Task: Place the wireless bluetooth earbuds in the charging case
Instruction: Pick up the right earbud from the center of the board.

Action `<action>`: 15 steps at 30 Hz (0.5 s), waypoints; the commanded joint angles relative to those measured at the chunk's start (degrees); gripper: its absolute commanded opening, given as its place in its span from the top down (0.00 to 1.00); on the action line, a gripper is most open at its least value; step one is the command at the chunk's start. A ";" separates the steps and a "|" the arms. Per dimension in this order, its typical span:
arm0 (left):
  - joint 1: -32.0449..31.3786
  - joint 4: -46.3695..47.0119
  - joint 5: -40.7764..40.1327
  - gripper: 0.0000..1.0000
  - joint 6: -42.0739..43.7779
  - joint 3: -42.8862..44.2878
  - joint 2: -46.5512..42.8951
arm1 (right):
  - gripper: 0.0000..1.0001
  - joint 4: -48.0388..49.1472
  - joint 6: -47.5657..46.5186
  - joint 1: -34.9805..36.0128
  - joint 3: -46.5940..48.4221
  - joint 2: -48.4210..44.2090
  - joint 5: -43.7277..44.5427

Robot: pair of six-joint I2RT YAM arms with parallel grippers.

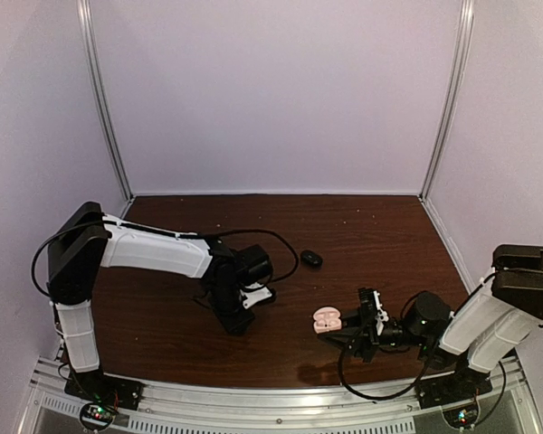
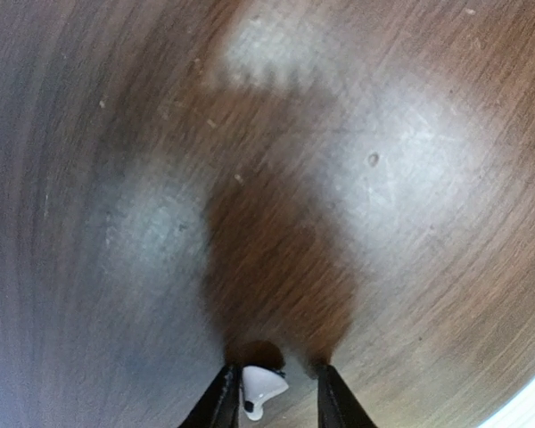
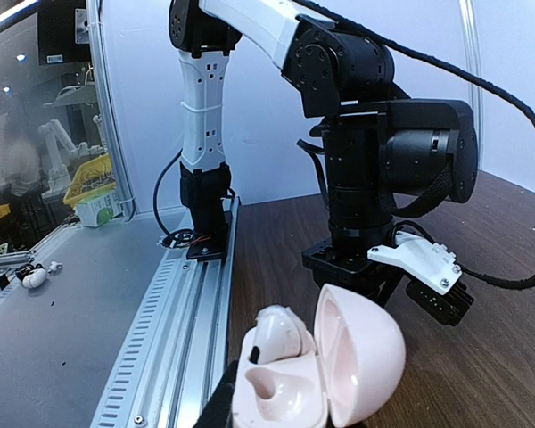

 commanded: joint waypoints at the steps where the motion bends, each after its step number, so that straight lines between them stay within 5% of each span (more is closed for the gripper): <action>1: 0.15 -4.12 -3.06 0.70 2.22 -0.05 3.23 | 1.00 4.55 -0.19 -0.34 -0.82 -1.07 0.25; 8: 0.18 -4.94 -4.14 0.77 3.96 1.14 4.47 | 1.00 4.23 -0.15 -0.34 -0.71 -1.21 0.28; 15: 0.16 -5.92 -4.23 0.66 5.88 3.20 5.60 | 1.00 3.95 -0.20 -0.34 -0.63 -1.13 0.23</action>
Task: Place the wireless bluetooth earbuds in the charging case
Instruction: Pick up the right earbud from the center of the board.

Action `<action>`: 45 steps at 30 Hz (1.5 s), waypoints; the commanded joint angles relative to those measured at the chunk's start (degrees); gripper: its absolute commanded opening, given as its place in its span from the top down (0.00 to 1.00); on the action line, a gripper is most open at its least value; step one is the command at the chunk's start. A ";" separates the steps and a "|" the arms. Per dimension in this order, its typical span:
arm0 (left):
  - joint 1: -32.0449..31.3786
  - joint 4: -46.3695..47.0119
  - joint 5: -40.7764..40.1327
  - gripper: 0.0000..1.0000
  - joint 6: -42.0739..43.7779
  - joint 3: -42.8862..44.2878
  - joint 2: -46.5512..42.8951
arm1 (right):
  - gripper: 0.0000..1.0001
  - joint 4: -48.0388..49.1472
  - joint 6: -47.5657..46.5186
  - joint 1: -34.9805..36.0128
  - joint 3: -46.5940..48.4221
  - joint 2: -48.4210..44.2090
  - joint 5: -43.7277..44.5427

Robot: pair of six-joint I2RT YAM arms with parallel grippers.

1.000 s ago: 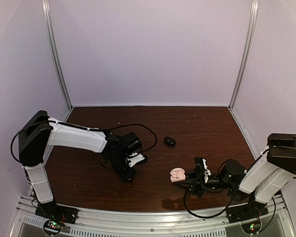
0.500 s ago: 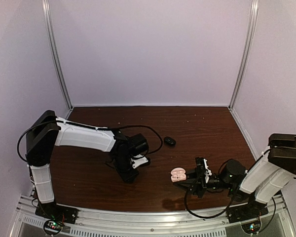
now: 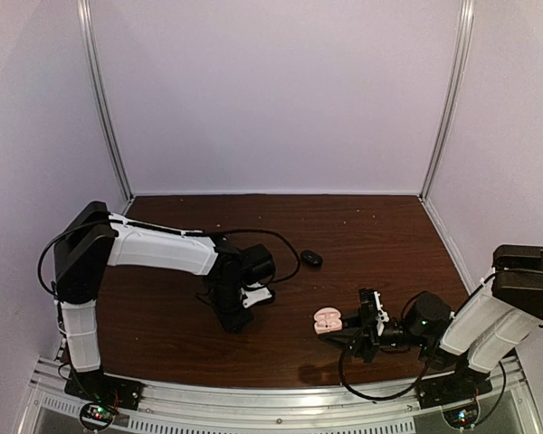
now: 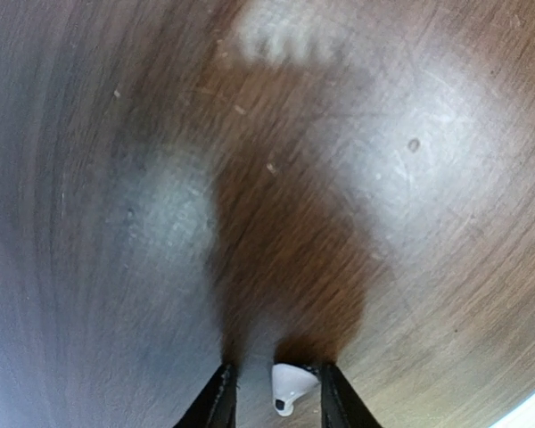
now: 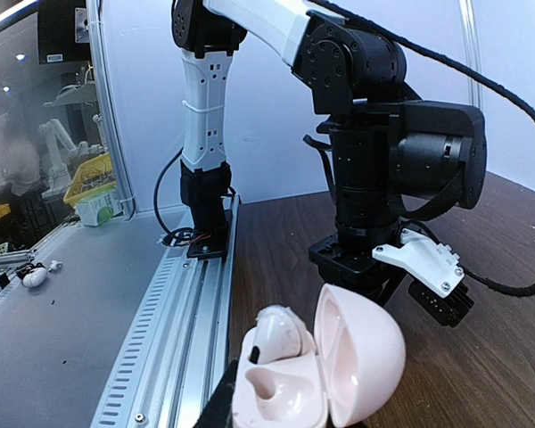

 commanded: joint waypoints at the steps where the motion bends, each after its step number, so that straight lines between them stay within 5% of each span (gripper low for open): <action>1: 0.17 -1.88 -1.09 0.66 2.10 0.54 3.53 | 1.00 3.98 -0.15 -0.34 -0.33 -1.07 0.19; 45: 1.48 0.15 4.06 0.82 4.82 2.53 0.92 | 1.00 2.60 -0.69 -0.34 0.44 -0.81 -0.06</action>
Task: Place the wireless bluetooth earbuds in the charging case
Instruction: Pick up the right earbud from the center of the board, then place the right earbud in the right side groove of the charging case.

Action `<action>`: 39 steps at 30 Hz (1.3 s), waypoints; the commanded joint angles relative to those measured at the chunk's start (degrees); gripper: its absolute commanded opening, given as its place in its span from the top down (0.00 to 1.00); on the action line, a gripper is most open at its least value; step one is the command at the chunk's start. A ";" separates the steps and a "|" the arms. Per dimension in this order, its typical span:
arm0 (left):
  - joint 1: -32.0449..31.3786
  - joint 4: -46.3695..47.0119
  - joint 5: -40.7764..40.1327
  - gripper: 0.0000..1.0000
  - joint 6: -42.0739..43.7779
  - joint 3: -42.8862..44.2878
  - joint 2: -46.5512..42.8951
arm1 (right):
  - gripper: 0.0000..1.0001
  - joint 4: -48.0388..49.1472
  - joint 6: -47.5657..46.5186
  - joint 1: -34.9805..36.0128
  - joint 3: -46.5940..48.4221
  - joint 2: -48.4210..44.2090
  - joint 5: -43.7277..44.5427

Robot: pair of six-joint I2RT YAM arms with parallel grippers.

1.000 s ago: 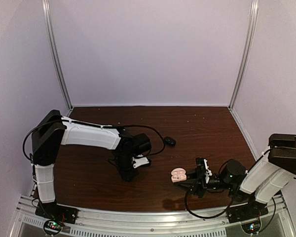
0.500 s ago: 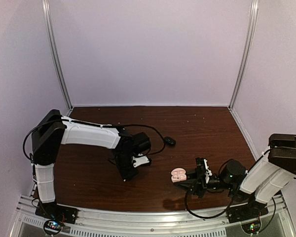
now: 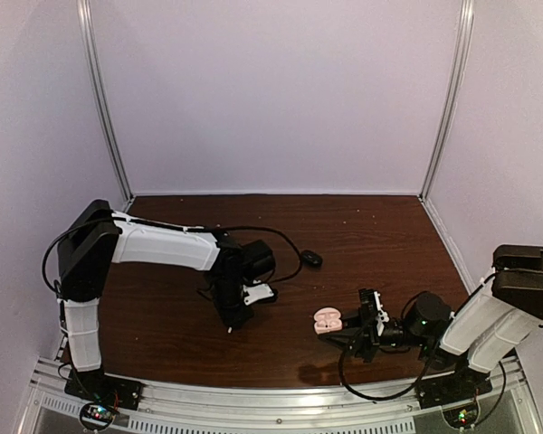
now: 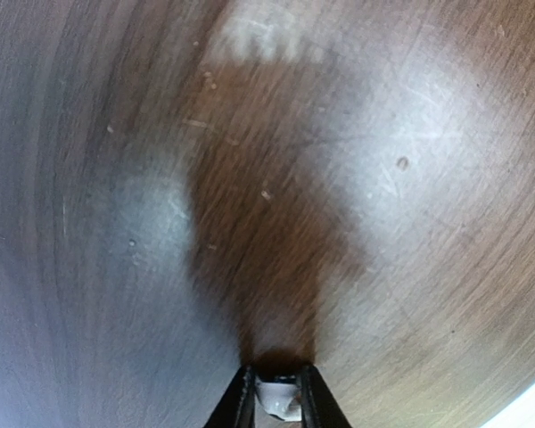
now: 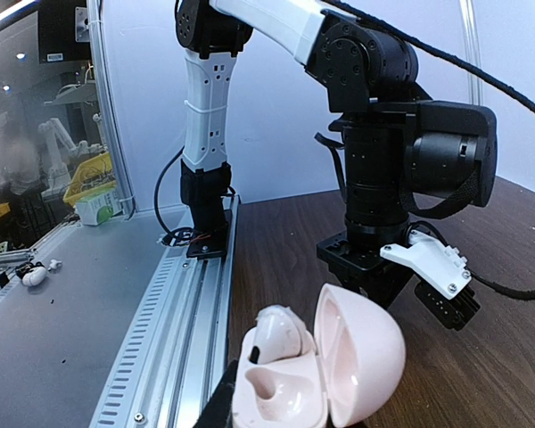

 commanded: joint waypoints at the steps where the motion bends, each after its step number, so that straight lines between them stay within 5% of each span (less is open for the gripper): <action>1: 0.16 1.52 0.88 0.83 0.39 -0.05 -0.79 | 1.00 2.49 -0.45 -0.34 0.43 -0.94 0.00; 13: 0.12 7.68 0.26 0.88 -1.47 -5.22 -8.42 | 1.00 0.34 -0.55 -0.34 1.47 -1.71 1.00; 24: -0.16 24.48 -8.54 0.90 -3.33 -11.45 -24.98 | 1.00 1.93 -0.88 -0.34 3.25 1.31 2.91; 39: -12.65 49.72 -15.00 0.91 4.65 -23.01 -45.36 | 1.00 0.78 -9.04 -0.17 9.20 5.79 2.77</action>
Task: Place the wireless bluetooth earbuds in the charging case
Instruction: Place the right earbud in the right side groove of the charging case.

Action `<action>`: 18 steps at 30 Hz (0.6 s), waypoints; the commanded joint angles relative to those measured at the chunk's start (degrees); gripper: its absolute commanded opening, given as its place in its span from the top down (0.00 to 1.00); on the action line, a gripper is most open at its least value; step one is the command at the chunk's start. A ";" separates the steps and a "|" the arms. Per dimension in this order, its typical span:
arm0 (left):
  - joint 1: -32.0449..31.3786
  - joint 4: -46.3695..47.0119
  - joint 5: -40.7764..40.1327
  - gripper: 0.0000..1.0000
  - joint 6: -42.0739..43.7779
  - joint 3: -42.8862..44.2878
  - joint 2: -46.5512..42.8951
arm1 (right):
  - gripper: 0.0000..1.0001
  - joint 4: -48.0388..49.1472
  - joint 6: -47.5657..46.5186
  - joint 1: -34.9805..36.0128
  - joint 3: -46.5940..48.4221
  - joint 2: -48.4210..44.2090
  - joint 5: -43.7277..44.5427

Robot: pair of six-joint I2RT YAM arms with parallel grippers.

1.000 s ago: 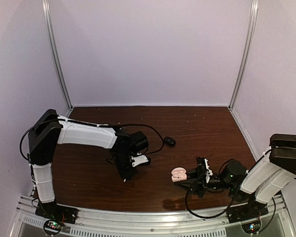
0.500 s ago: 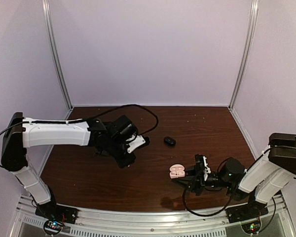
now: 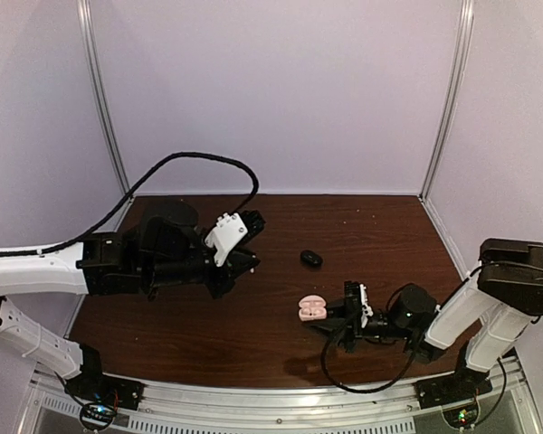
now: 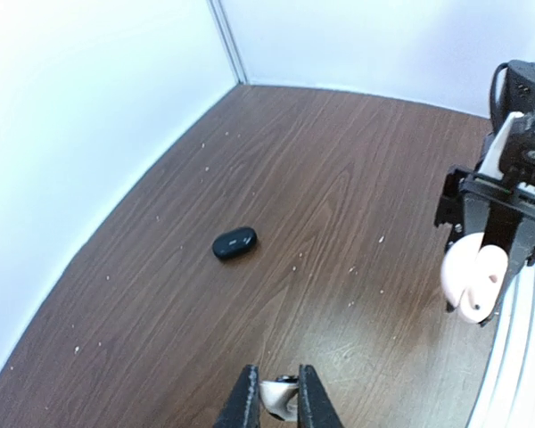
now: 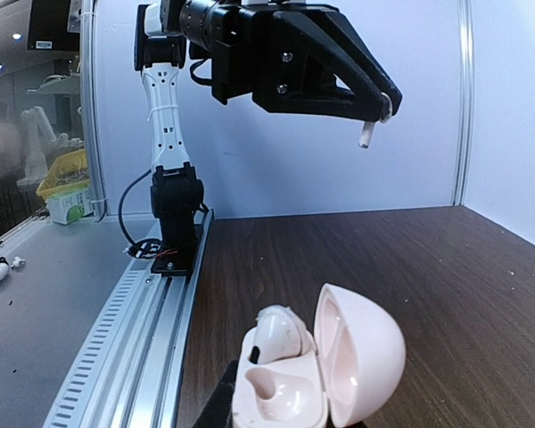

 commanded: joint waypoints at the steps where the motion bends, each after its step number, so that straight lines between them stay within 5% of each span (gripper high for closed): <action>1: -3.77 11.42 -2.06 0.91 4.54 -2.50 -2.44 | 1.00 0.48 -4.08 -0.09 2.18 0.42 1.14; 18: -12.89 21.11 -3.98 0.91 10.59 -0.62 4.80 | 1.00 -5.00 -5.04 2.34 7.40 -0.12 6.58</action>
